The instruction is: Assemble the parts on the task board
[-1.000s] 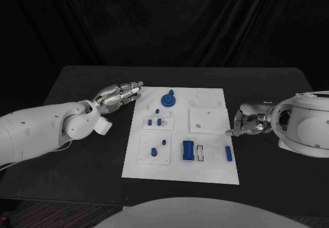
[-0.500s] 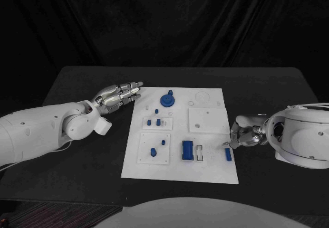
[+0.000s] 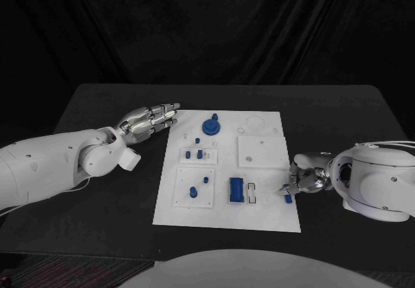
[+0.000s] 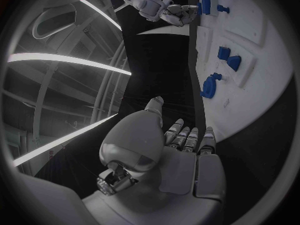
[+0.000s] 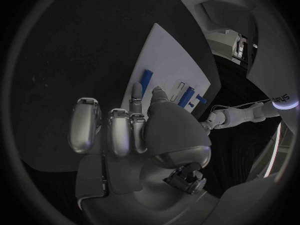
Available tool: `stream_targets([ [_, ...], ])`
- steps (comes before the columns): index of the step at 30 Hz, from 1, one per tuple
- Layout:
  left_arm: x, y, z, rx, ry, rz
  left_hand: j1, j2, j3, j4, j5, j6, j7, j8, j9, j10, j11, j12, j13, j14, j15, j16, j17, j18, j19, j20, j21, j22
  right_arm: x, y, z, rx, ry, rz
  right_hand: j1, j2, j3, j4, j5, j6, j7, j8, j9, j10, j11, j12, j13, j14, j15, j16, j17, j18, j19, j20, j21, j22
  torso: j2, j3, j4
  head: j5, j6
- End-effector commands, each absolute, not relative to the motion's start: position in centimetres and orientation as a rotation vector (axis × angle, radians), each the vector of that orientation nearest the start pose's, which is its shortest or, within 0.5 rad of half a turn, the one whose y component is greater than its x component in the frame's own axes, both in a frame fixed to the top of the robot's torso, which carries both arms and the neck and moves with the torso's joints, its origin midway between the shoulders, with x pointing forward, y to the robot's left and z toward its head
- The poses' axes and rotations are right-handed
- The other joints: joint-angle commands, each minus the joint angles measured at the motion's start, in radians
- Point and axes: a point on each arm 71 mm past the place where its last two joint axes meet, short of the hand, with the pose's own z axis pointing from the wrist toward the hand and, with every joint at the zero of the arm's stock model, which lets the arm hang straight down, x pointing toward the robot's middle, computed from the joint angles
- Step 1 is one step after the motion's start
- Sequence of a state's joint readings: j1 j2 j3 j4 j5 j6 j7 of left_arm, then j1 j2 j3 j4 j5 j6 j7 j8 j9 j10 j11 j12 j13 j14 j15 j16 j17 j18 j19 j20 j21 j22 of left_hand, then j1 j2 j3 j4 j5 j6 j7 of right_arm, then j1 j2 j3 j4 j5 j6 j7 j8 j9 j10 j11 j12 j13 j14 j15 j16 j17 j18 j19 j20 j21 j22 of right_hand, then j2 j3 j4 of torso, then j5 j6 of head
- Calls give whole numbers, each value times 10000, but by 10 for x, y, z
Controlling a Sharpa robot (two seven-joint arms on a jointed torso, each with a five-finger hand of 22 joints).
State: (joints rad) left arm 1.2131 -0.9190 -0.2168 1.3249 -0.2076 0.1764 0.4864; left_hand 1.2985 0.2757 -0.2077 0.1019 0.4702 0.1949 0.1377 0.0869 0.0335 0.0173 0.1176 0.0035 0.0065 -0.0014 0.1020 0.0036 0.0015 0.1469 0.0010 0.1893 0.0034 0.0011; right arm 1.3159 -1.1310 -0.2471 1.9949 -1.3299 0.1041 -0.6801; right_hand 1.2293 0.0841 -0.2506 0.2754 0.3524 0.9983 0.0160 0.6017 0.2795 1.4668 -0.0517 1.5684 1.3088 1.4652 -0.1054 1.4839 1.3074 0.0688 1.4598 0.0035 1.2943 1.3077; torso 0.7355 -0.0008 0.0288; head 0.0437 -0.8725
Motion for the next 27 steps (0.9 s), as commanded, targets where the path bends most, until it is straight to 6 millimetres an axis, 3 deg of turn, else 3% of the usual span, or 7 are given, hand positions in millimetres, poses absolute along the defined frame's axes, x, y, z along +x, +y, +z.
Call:
stream_targets([
  [1, 480, 284, -235, -8441, 17219, -16624, -65, 63, -3, -82, 67, 80, 127, 39, 8, 4, 45, 44, 9, 14, 76, -36, -15, 109, -10, 66, -34, -11, 370, -234, -211, -1142, 22755, 1231, 222, 24, 27, -95, 143, -93, 45, -157, 28, 1040, 19, 24, 2620, 740, -21, -18, 999, -95, 63, 11, -72, 1843, -1, 3, -12, 18, -1],
  [11, 480, 283, -235, -8431, 17239, -16659, -67, 68, 0, -89, 67, 72, 132, 36, 6, 14, 51, 48, 13, 14, 81, -36, -15, 106, -10, 69, -34, -11, 367, -231, -220, -1496, 22983, 1119, 1042, -74, 149, -489, 835, -524, 279, -1048, 33, 1040, 189, 24, 2620, 724, 117, -68, 937, -50, -32, 126, -333, 1774, 6, 6, -5, 50, -1],
  [17, 480, 283, -235, -8426, 17226, -16663, -62, 89, 27, -135, 77, -12, 137, -3, -11, 33, 70, 54, 18, 14, 104, -36, -15, 95, -10, 79, -34, -11, 366, -227, -222, -1334, 23061, 1374, 2112, -32, 628, -1145, 2532, -1060, 465, -1462, 57, 1040, 331, 24, 2620, 741, 230, -16, 1035, -24, -91, 235, -480, 1742, 6, 5, -11, 54, -1],
  [21, 480, 284, -235, -8429, 17223, -16658, -59, 91, 35, -151, 83, -24, 133, -9, -14, 39, 72, 55, 20, 14, 107, -36, -15, 93, -10, 81, -34, -11, 365, -225, -222, -924, 23056, 1773, 2965, 33, 1805, -1778, 1135, -1134, 612, -1661, 44, 1040, 454, 24, 2620, 747, 321, 19, 1099, -28, -95, 306, -456, 1756, 6, 8, -6, 60, -1],
  [22, 480, 284, -235, -8430, 17222, -16657, -59, 91, 35, -151, 83, -24, 133, -9, -14, 39, 72, 55, 20, 14, 107, -36, -15, 93, -10, 81, -34, -11, 365, -225, -222, -817, 23048, 1868, 2856, -215, 2615, -1885, 830, -1039, 654, -1764, 19, 1040, 482, 24, 2620, 750, 375, 36, 1127, -29, -92, 353, -427, 1763, 6, 9, -4, 59, -1],
  [24, 480, 284, -235, -8431, 17219, -16656, -54, 94, 44, -168, 92, -30, 133, -12, -15, 47, 75, 58, 23, 14, 110, -36, -15, 91, -10, 82, -34, -11, 365, -224, -222, -585, 23027, 2067, 2572, -584, 3515, -2000, 810, -931, 684, -1848, -1, 1040, 503, 24, 2620, 756, 390, 56, 1161, -38, -74, 379, -362, 1778, 5, 10, -8, 72, -1],
  [27, 479, 284, -235, -8432, 17214, -16654, -54, 94, 44, -168, 92, -30, 133, -12, -15, 47, 75, 58, 23, 14, 110, -36, -15, 91, -10, 82, -34, -11, 364, -222, -221, -136, 23031, 2398, 2242, -856, 4317, -2092, 798, -779, 668, -1851, 17, 1040, 508, 24, 2620, 754, 398, 55, 1161, -50, -49, 394, -291, 1793, 3, 10, -8, 91, -1],
])
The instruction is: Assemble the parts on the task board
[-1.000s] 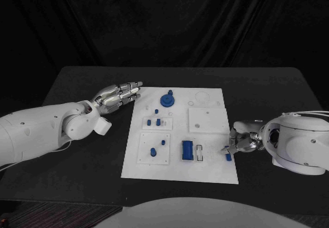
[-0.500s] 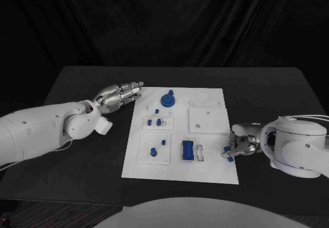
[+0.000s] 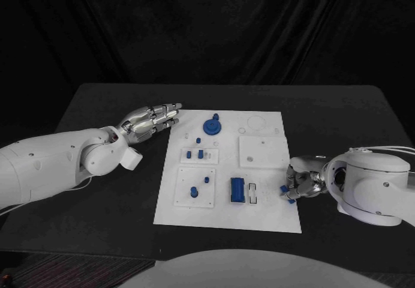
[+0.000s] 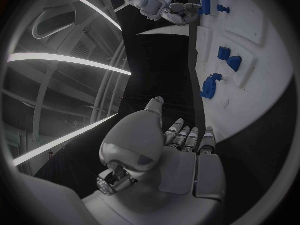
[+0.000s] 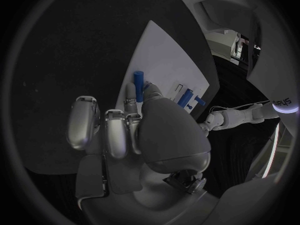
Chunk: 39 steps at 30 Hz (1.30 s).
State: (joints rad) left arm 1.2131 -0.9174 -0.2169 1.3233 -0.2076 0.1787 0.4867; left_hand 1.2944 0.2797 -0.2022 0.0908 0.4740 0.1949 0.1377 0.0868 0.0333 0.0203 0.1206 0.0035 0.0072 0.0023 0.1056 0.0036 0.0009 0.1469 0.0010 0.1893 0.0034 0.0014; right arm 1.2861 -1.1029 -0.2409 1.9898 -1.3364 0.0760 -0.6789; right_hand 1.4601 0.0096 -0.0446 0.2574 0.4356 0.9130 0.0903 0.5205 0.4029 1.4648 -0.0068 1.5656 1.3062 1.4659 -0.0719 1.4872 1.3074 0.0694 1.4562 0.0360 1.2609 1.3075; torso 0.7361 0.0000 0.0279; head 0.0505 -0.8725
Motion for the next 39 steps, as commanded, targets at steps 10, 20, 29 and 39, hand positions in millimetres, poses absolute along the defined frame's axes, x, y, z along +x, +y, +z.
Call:
stream_targets([
  [10, 479, 284, -235, -8452, 17234, -16625, -7, 58, 2, -80, 63, -17, 137, -5, -10, 33, 48, 64, 22, -23, 75, -36, -9, 88, -10, 84, -34, -14, 353, -221, -222, 3625, 24794, 4173, -1341, -709, 4214, -2173, 100, 298, -113, -1124, -1212, 1060, 56, 52, 2646, 768, 55, 67, 1238, -79, 50, 76, 206, 1828, 0, -7, -1, 25, -1],
  [20, 479, 284, -235, -8455, 17255, -16618, -5, 58, 10, -97, 67, -9, 143, 0, -8, 47, 51, 69, 27, -23, 76, -36, -9, 87, -10, 84, -34, -14, 355, -214, -215, 7170, 25781, 5645, -1846, -826, 4648, -2423, 162, 356, -149, -1068, -1143, 1060, 27, 52, 2646, 851, 31, 273, 1559, -151, 192, 53, 589, 1926, 0, -4, 4, 78, -1],
  [29, 479, 282, -235, -8436, 17270, -16655, -5, 58, 10, -97, 67, -9, 143, 0, -8, 47, 51, 69, 27, -23, 76, -36, -9, 87, -10, 84, -34, -14, 364, -203, -218, 7766, 25844, 6033, -2114, -820, 4721, -2479, -62, 342, -164, -1024, -1092, 1060, 21, 52, 2646, 851, 32, 287, 1568, -155, 193, 57, 626, 1929, -7, -14, 4, 34, -1],
  [39, 480, 281, -235, -8417, 17282, -16695, -3, 59, 20, -119, 74, 14, 151, 11, -4, 50, 56, 69, 27, -23, 78, -36, -9, 86, -10, 85, -34, -14, 371, -197, -227, 7526, 25437, 5889, -2353, -808, 4722, -2459, -193, 252, -163, -1013, -1053, 1060, 23, 52, 2646, 843, 32, 277, 1538, -134, 146, 59, 542, 1900, -1, -8, 4, 46, -1],
])
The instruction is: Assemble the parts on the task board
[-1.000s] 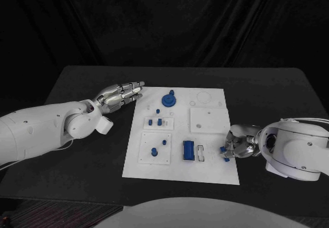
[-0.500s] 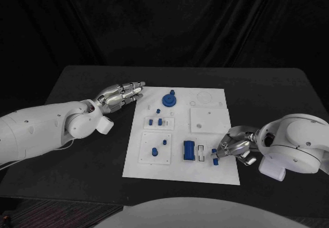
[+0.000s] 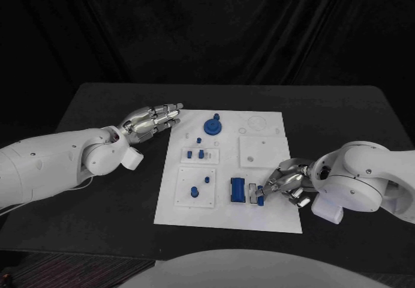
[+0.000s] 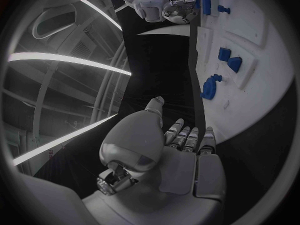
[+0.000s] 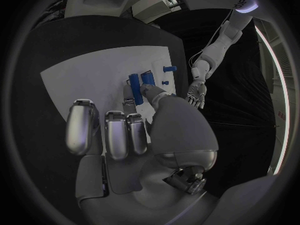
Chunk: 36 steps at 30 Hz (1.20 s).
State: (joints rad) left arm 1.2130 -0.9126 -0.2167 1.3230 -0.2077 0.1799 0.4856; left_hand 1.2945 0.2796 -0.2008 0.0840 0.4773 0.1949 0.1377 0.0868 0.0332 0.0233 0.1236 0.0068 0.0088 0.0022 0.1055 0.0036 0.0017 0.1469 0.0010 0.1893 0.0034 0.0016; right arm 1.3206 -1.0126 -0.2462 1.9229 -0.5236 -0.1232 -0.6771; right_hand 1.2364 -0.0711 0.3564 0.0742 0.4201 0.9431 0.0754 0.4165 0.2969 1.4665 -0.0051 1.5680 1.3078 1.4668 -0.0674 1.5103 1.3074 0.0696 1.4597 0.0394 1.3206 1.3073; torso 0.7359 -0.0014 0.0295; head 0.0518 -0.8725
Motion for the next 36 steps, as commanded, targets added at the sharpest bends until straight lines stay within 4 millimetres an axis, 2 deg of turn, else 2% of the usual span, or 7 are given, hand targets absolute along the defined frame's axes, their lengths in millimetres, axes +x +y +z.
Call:
stream_targets([
  [1, 480, 281, -235, -8416, 17282, -16698, -4, 60, 5, -51, 42, 14, 151, 11, -2, 20, 26, 35, 11, -22, 79, -36, -17, 86, -10, 85, -34, -16, 372, -197, -228, 7398, 25338, 5821, -129, 0, 712, -624, -41, -57, -13, 26, 9, 1043, 7, 28, 2630, 836, -12, 50, 1546, -137, 113, 24, -48, 1904, 0, 3, -11, 32, -1],
  [8, 481, 281, -235, -8407, 17295, -16717, -4, 60, 5, -51, 42, 14, 151, 11, -2, 20, 26, 35, 11, -22, 79, -36, -17, 86, -10, 85, -34, -16, 376, -195, -232, 6485, 24957, 5409, -389, -33, 623, -558, -169, -145, -4, 23, 38, 1043, 18, 28, 2630, 826, -2, 36, 1514, -125, 77, 34, -99, 1885, 1, 6, -14, 42, -1],
  [10, 481, 281, -235, -8403, 17300, -16726, -4, 60, 5, -51, 42, 14, 151, 11, -2, 20, 26, 35, 11, -22, 79, -36, -17, 86, -10, 85, -34, -16, 376, -194, -233, 6404, 24938, 5393, -541, -45, 505, -495, 72, -160, -10, 36, 58, 1043, 15, 28, 2630, 824, 1, 36, 1511, -126, 72, 37, -91, 1885, 0, 5, -8, 50, -1],
  [16, 481, 280, -235, -8395, 17312, -16746, -2, 59, 12, -67, 48, 5, 155, 8, -4, 26, 33, 37, 12, -22, 83, -36, -17, 84, -10, 86, -34, -16, 377, -193, -235, 6379, 24773, 5436, -609, -37, 433, -462, 82, -166, -10, 45, 71, 1043, 16, 28, 2630, 821, -1, 30, 1497, -118, 57, 37, -120, 1876, 7, 15, -19, 45, -1],
  [20, 481, 280, -235, -8395, 17320, -16743, -2, 59, 12, -67, 48, 5, 155, 8, -4, 26, 33, 37, 12, -22, 83, -36, -17, 84, -10, 86, -34, -16, 378, -192, -235, 6377, 24689, 5502, -674, -15, 351, -426, 4, -173, -17, 55, 86, 1043, 13, 28, 2630, 821, -2, 34, 1502, -115, 47, 37, -130, 1872, 1, 4, -6, 54, -1],
  [27, 482, 280, -236, -8398, 17333, -16739, -1, 65, 20, -77, 52, 6, 158, 8, -4, 23, 36, 35, 11, -22, 86, -36, -17, 82, -10, 87, -34, -16, 375, -188, -234, 6237, 24733, 5651, -765, 35, 211, -365, -187, -154, -36, 86, 116, 1043, 2, 28, 2630, 820, -9, 34, 1498, -112, 36, 35, -139, 1867, 6, 12, -14, 38, -1],
  [36, 482, 280, -236, -8409, 17373, -16739, 14, 86, 57, -114, 67, 10, 167, 11, -3, 23, 42, 33, 10, -22, 93, -36, -17, 77, -10, 90, -34, -16, 373, -186, -233, 6212, 24712, 5783, -872, 39, 95, -297, -225, -86, -64, 134, 148, 1043, -19, 28, 2630, 821, -23, 41, 1508, -111, 33, 27, -133, 1867, 5, 20, -15, 76, -1],
])
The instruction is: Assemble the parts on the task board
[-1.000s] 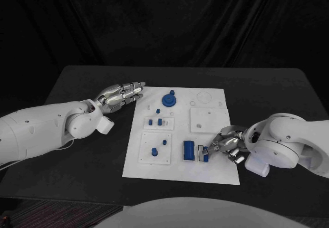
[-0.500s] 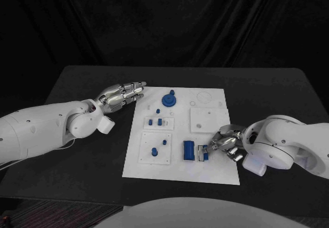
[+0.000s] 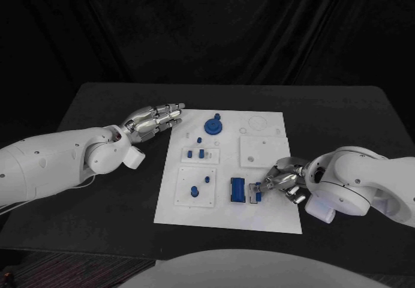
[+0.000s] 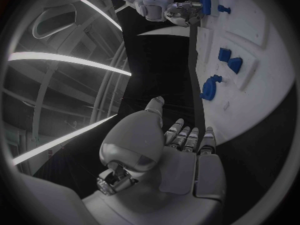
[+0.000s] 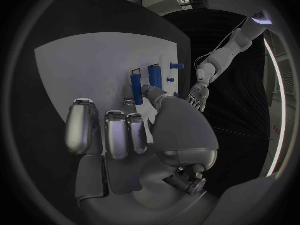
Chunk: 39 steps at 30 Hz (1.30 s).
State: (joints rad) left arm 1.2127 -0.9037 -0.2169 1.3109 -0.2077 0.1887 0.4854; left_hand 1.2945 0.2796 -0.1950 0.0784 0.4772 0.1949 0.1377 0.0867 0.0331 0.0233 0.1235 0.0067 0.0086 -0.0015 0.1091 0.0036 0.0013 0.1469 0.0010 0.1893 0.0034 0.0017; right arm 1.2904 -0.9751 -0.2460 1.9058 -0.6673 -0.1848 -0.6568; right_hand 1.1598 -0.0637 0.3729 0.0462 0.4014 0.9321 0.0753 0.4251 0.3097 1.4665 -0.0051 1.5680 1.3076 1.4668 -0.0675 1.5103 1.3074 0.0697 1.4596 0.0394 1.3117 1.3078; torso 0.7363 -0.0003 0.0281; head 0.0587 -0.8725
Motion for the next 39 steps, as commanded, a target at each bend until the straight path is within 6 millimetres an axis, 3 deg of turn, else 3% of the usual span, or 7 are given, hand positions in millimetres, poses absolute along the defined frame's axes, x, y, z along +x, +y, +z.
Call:
stream_targets([
  [1, 482, 280, -236, -8413, 17378, -16734, 13, 87, 0, -59, 67, 10, 167, 11, -2, 24, 43, 34, 13, 15, 57, -36, -13, 78, -10, 90, -34, -17, 372, -186, -233, 6195, 24731, 5785, -128, -47, -96, -7, -50, 24, -65, 49, 23, 1043, -23, 28, 2632, 821, -26, 42, 1509, -110, 29, 25, -51, 1860, 3, 7, 3, 3, -1],
  [13, 482, 281, -237, -8436, 17432, -16710, 114, 98, 331, -384, 55, 11, 176, 15, -3, 26, 50, 26, 11, 15, 70, -36, -13, 64, -10, 93, -34, -17, 370, -183, -233, 6002, 24926, 5821, -180, -70, -180, 19, -168, -38, -56, 18, 21, 1043, -20, 28, 2632, 804, -27, 5, 1436, -79, -38, 22, -197, 1816, 1, 1, 0, -19, -1],
  [16, 482, 280, -237, -8434, 17439, -16717, 122, 95, 386, -437, 54, 15, 176, 17, -2, 26, 51, 25, 11, 15, 71, -36, -13, 64, -10, 92, -34, -17, 369, -184, -233, 5919, 24995, 5739, -211, -66, -273, 45, -466, -121, -34, -23, 17, 1043, -2, 28, 2632, 795, -13, -5, 1416, -61, -87, 29, -288, 1789, 1, 0, 2, -10, -1],
  [19, 482, 280, -237, -8435, 17442, -16720, 127, 91, 431, -483, 53, 14, 175, 17, -3, 27, 50, 25, 11, 15, 71, -36, -13, 64, -10, 93, -34, -17, 369, -184, -234, 5700, 25130, 5619, -408, -148, -563, 193, -1328, -274, 41, -104, 2, 1043, 63, 28, 2632, 774, 41, -35, 1354, -40, -156, 74, -419, 1750, 0, 0, 0, 0, -1],
  [22, 482, 280, -237, -8438, 17445, -16717, 127, 91, 431, -483, 53, 14, 175, 17, -3, 27, 50, 25, 11, 15, 71, -36, -13, 64, -10, 93, -34, -17, 369, -183, -234, 5543, 25215, 5547, -621, -289, -973, 350, -1345, -394, 100, -158, -4, 1043, 113, 28, 2632, 761, 87, -49, 1324, -23, -201, 111, -502, 1726, -2, 1, -3, -3, -1],
  [31, 482, 280, -237, -8440, 17455, -16716, 128, 89, 451, -503, 53, 14, 175, 17, -3, 25, 50, 24, 10, 15, 71, -36, -13, 64, -10, 93, -34, -17, 370, -184, -235, 5473, 25207, 5473, -931, -216, -2240, 1022, -3275, -575, 120, -140, 68, 1043, 148, 28, 2632, 749, 125, -37, 1314, -2, -240, 165, -571, 1708, -4, -5, 0, 3, -1],
  [39, 482, 280, -237, -8434, 17450, -16733, 130, 86, 480, -535, 59, 19, 177, 20, -2, 25, 51, 24, 10, 15, 72, -36, -13, 64, -10, 95, -34, -17, 371, -186, -234, 5636, 25004, 5520, -1418, 74, -3049, 1852, -3460, -618, 107, -79, 129, 1043, 152, 28, 2632, 731, 118, -55, 1260, 11, -273, 169, -640, 1690, -3, -2, 2, 4, -1],
])
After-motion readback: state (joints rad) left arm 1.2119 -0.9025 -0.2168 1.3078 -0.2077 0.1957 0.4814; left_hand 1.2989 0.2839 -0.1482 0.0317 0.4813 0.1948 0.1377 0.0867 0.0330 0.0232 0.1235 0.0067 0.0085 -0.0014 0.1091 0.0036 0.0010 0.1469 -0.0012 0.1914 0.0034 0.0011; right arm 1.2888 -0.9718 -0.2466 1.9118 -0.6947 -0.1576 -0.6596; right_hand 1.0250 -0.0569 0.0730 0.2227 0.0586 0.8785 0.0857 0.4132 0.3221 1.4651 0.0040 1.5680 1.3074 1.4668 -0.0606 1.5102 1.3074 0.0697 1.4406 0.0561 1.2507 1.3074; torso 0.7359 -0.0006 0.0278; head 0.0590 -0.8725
